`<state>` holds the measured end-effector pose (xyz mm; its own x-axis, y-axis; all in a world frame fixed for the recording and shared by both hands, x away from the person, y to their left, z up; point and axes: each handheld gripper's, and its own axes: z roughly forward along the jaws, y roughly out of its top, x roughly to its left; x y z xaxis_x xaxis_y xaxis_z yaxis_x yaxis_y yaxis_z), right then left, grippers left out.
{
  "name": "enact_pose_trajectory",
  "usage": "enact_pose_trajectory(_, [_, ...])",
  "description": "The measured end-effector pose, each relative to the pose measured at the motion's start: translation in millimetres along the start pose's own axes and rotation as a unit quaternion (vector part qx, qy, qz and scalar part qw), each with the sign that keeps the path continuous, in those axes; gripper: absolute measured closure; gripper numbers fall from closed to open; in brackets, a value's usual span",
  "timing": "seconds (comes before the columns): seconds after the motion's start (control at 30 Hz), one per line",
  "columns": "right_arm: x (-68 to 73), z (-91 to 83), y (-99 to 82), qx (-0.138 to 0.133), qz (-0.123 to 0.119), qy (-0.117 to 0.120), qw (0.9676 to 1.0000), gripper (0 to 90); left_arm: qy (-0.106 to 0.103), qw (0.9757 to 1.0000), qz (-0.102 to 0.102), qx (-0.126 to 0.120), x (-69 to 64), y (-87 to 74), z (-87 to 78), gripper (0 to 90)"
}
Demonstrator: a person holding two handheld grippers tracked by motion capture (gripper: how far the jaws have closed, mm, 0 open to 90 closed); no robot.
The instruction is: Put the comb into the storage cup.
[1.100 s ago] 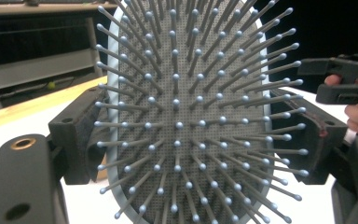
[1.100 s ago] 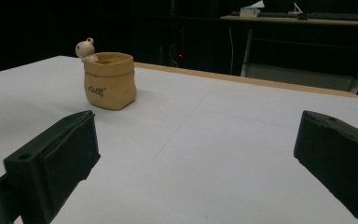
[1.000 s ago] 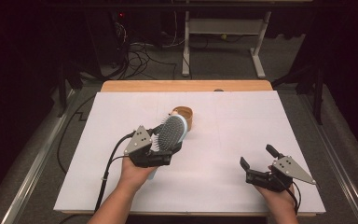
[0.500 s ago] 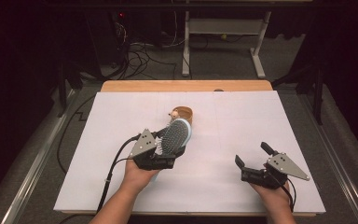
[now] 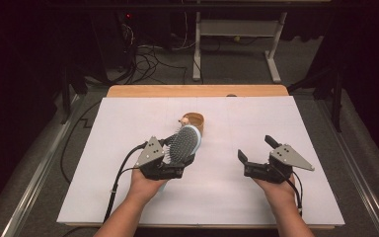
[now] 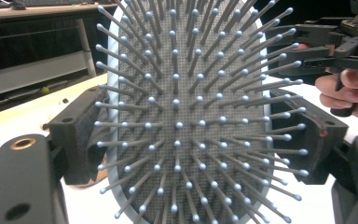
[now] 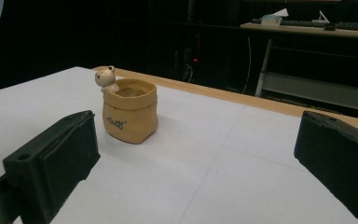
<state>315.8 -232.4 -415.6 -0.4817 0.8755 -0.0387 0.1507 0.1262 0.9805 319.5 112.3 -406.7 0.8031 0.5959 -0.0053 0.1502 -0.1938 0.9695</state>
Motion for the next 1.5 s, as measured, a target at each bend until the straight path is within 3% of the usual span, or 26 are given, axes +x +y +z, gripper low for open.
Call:
enact_pose_trajectory(0.5, [15.0,30.5,7.7,0.006,-0.014,0.014,0.9998,0.4,0.004,1.0,0.005,-0.002,-1.9,-1.1,-3.5,20.9])
enact_pose_trajectory(1.0, [11.7,15.8,-4.1,0.019,-0.009,0.017,0.9996,0.4,0.009,0.9998,0.014,0.008,-10.0,-9.8,-1.3,20.9])
enact_pose_trajectory(1.5, [27.6,8.5,7.3,0.006,-0.001,0.053,0.9986,0.5,0.006,0.9997,0.021,0.01,-15.6,-10.6,-0.1,20.9])
